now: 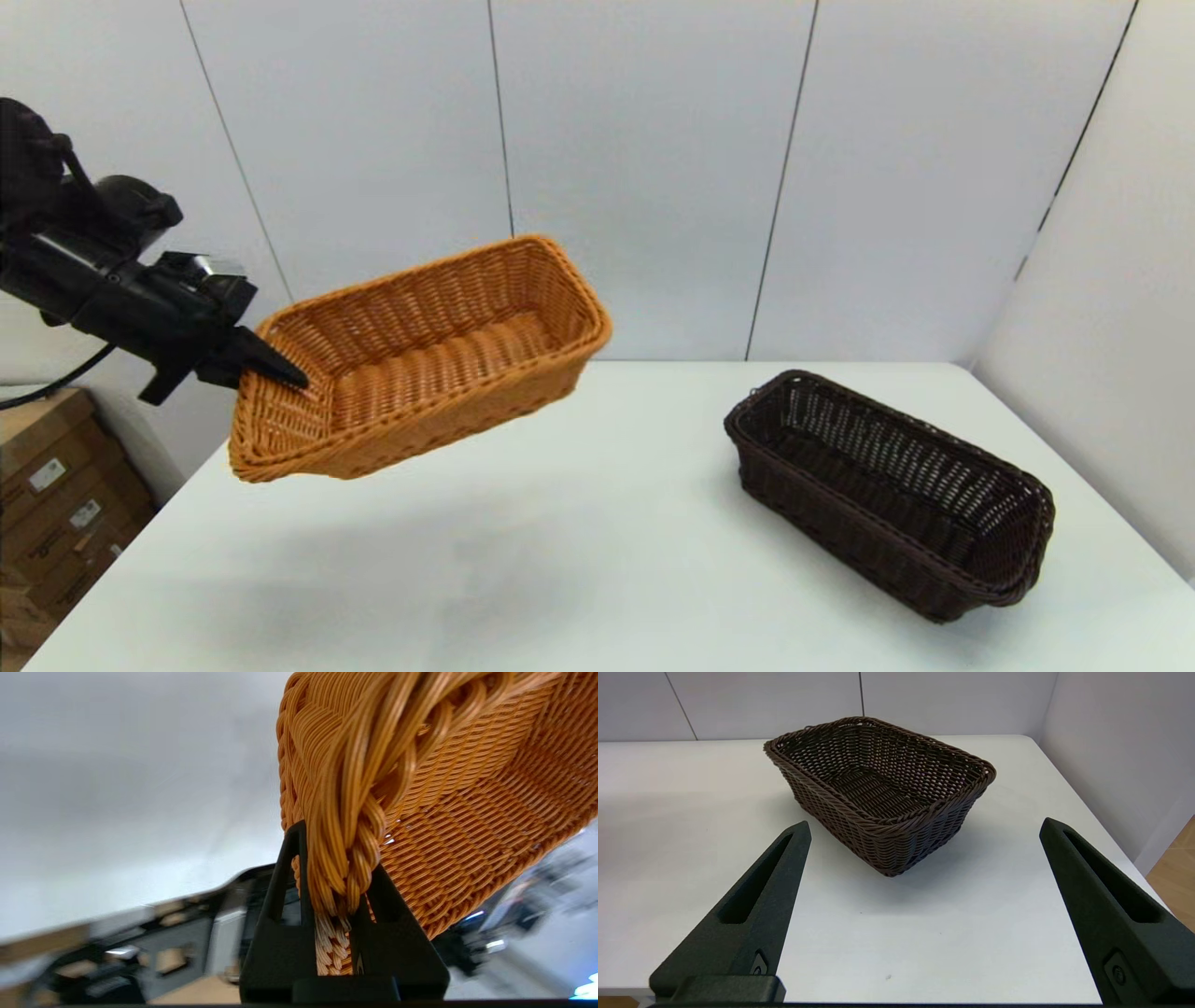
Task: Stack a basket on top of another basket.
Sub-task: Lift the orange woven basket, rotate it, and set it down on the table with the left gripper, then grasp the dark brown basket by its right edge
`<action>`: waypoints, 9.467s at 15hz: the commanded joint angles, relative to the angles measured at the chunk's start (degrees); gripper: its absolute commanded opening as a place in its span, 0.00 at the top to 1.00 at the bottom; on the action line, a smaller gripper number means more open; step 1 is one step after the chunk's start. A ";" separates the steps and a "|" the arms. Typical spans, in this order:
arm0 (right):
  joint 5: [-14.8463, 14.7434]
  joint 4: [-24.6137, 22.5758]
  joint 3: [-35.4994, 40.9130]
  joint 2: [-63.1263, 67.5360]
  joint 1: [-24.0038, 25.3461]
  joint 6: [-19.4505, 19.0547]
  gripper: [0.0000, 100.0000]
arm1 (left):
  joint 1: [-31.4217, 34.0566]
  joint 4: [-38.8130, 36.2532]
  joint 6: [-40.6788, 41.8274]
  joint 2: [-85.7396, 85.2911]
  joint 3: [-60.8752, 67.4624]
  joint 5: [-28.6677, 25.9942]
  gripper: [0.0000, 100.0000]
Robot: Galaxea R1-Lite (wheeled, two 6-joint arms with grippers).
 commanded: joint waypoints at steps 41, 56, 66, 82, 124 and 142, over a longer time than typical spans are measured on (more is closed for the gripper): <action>0.00 0.02 0.00 0.00 0.00 0.00 0.00 | -23.29 -13.69 -2.09 20.23 -0.13 9.84 1.00; 0.00 0.02 0.00 0.00 0.00 0.00 0.00 | -24.26 -13.69 -1.29 21.64 -0.13 9.75 1.00; 0.00 0.02 0.00 0.00 0.00 0.00 0.00 | -22.85 -13.60 -0.86 17.95 -0.13 9.57 0.00; 0.00 0.02 0.00 0.00 0.00 0.00 0.00 | 13.19 -5.69 9.34 -55.53 24.74 8.52 0.00; 0.00 0.02 0.00 0.00 0.00 0.00 0.00 | -10.81 -75.56 5.12 -117.23 112.64 41.74 0.00; -4.83 35.88 -57.13 43.33 -16.35 0.61 0.00 | -10.81 -75.56 5.12 -117.23 112.64 41.74 0.00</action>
